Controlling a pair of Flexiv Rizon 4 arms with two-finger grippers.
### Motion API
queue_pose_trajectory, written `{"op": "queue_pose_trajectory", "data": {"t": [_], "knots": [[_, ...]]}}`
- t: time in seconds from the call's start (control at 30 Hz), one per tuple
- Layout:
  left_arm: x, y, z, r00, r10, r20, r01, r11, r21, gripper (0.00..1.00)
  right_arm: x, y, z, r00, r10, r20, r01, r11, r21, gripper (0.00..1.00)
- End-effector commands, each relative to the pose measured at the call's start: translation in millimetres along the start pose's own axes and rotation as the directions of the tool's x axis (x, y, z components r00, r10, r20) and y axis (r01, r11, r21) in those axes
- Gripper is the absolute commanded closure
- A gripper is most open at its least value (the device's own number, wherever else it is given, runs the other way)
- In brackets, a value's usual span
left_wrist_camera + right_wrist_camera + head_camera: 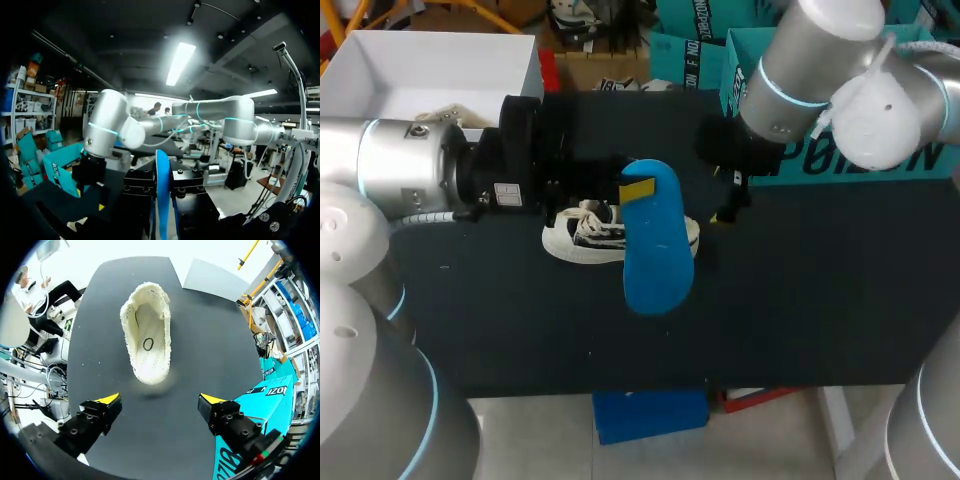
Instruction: Take the shoe out of the shoebox, open the shoe tongue, remove and reinsert the insole, then place the shoe into the shoebox
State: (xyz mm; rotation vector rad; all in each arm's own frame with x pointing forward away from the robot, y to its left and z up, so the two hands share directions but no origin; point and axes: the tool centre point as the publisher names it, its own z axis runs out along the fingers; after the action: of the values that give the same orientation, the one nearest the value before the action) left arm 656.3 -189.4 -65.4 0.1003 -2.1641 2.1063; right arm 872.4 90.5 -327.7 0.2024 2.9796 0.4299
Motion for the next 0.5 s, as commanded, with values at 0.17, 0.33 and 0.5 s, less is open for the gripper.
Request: {"op": "queue_pose_trajectory", "data": {"t": [0.17, 0.33, 0.5], "knots": [[0.5, 1, 2, 1.000, 0.001, 0.005, -0.001, 1.000, 0.001, 1.00, -2.1, -11.6, 5, 0.999, 0.003, -0.043, -0.019, 0.925, -0.379, 0.00], [0.5, 1, 2, 1.000, 0.001, 0.005, -0.001, 1.000, 0.001, 1.00, -3.1, -15.2, 13, 0.999, 0.006, -0.052, -0.026, 0.912, -0.409, 0.00], [0.5, 1, 2, 1.000, 0.001, 0.005, -0.001, 1.000, 0.001, 1.00, -0.3, -16.0, 23, 0.998, -0.041, -0.050, 0.014, 0.891, -0.455, 0.00]]}}
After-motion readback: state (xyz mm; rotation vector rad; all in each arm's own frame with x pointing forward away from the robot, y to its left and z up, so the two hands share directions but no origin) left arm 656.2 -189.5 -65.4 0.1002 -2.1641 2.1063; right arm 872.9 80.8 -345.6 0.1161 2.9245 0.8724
